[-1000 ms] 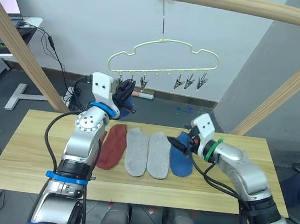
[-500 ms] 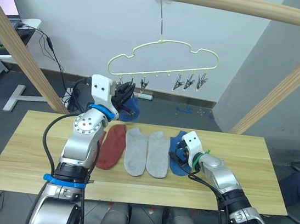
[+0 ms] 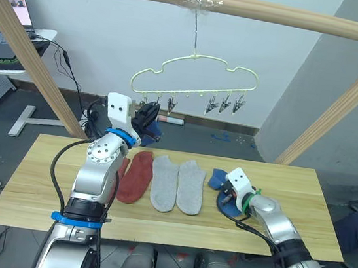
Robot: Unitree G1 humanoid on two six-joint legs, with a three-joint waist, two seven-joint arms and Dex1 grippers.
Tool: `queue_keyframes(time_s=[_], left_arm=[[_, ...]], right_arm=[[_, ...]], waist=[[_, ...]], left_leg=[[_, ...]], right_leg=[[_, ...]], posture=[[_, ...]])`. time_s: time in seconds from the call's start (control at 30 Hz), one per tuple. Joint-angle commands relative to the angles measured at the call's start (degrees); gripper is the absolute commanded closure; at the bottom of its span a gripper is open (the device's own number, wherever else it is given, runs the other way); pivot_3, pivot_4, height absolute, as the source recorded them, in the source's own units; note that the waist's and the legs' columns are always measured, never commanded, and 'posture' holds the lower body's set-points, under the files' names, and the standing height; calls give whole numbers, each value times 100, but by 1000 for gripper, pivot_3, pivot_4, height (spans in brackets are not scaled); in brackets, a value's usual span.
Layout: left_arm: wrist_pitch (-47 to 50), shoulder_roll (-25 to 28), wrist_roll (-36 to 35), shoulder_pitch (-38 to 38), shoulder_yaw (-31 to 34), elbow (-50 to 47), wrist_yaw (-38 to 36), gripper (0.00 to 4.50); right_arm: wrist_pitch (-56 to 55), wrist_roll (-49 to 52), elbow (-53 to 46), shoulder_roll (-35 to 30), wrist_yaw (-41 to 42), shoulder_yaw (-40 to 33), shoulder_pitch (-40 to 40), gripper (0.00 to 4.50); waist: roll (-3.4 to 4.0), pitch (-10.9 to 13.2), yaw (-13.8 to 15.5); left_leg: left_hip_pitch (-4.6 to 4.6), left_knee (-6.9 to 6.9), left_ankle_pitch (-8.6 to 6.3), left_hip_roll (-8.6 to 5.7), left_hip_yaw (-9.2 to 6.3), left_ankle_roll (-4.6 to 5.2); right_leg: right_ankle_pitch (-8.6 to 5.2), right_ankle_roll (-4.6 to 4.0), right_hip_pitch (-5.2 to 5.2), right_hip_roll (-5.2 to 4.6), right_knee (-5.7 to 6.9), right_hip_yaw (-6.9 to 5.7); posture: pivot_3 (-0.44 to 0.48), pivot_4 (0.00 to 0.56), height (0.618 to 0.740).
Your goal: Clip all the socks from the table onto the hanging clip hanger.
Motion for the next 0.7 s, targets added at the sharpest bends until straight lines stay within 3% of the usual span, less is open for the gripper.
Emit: queue_keyframes(time_s=[0.03,0.2,0.37,0.57,0.7], left_arm=[[506,4,-514,-173,282,-144,-114,4441],[2426,-266,-2238,-501,1236,-218,204,4441],[4132,-327,-4052,-877,2134,-136,643,4441],[4869,-423,-5095,-1039,2475,-242,1223,4441],[4989,-436,-5336,-916,2346,-419,1328,4441]], right_arm=[[-777,-139,-904,-226,152,-9,110,4470],[-1276,-159,-1900,-292,344,33,231,4470],[-1207,-36,-2625,177,464,247,31,4470],[-878,-24,-2817,794,365,382,-276,4470],[-829,-99,-2799,990,333,397,-415,4470]], waist=[[1,1,-13],[1,1,-53],[1,1,-56],[0,2,-14],[0,2,2]], left_leg=[[0,-1,0,1,0,0],[8,-9,0,13,-4,0],[8,-10,0,12,-8,-1],[7,-9,0,7,-13,-3],[4,-11,0,5,-16,-5]], right_leg=[[0,0,0,0,0,0],[-2,-1,0,5,3,-6],[-4,-2,1,7,1,-7],[-4,-2,4,2,-2,-7],[-4,-4,2,-1,-6,-8]], posture=[[109,193,740],[97,195,740],[87,194,740],[87,194,740],[91,197,740]])
